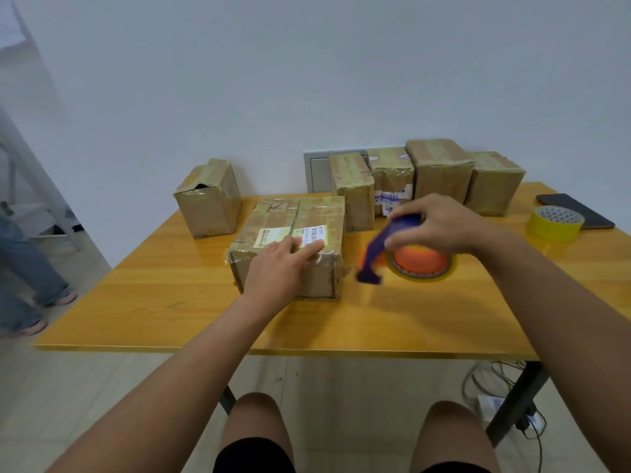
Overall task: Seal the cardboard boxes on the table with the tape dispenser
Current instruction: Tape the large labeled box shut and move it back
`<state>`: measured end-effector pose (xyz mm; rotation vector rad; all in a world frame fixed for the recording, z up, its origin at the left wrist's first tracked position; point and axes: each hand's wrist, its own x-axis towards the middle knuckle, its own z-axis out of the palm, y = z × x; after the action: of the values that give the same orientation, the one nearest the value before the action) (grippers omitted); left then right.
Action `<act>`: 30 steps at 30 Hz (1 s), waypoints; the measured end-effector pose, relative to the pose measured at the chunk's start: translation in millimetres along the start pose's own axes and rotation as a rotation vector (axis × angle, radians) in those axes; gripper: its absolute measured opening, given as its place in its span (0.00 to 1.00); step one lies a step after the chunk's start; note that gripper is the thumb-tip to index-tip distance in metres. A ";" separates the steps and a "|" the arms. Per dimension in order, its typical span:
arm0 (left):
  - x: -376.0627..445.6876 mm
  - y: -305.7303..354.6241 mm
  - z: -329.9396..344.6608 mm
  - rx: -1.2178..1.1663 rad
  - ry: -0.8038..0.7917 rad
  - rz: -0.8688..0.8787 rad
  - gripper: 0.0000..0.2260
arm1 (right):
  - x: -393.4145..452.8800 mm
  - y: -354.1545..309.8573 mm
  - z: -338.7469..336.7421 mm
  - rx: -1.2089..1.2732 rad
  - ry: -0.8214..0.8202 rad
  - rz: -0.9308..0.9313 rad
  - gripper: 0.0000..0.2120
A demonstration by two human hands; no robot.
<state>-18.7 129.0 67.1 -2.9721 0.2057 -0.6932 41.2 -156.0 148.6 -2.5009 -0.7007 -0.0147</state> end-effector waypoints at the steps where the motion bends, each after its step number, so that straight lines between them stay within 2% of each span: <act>1: -0.3 0.0 -0.6 -0.018 0.004 -0.003 0.23 | -0.4 3.3 4.8 -0.098 -0.048 0.047 0.26; 3: -1.3 0.4 -1.7 -0.056 0.004 0.002 0.22 | -8.9 16.6 15.4 -0.105 -0.003 0.126 0.28; 8: -3.6 12.1 -11.2 -0.171 -0.056 -0.041 0.26 | -20.0 30.0 22.3 0.139 0.494 0.144 0.29; 12: 4.2 18.2 -22.2 -0.225 -0.076 -0.033 0.30 | -7.7 13.3 36.9 0.274 0.663 0.154 0.25; 16: 16.6 33.3 -18.9 -0.268 0.001 -0.157 0.29 | 7.6 -3.7 54.0 0.408 0.758 0.139 0.27; 20: 30.7 50.3 -6.2 -0.167 0.060 -0.295 0.23 | 23.2 -17.0 66.4 0.467 0.812 0.152 0.25; 22: 30.3 52.6 1.9 -0.135 0.117 -0.283 0.20 | 30.2 -20.5 69.3 0.487 0.849 0.156 0.25; 25: 23.9 44.6 13.2 -0.157 0.202 -0.241 0.22 | 42.7 -27.9 69.2 0.551 0.875 0.144 0.26; 30: 21.2 33.9 25.6 -0.184 0.284 -0.148 0.26 | 70.7 -54.5 65.5 0.663 0.814 0.061 0.25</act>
<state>7.8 93.6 49.7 -3.0720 0.0689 -1.1759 67.4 -50.0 130.2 -1.6561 -0.2182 -0.6307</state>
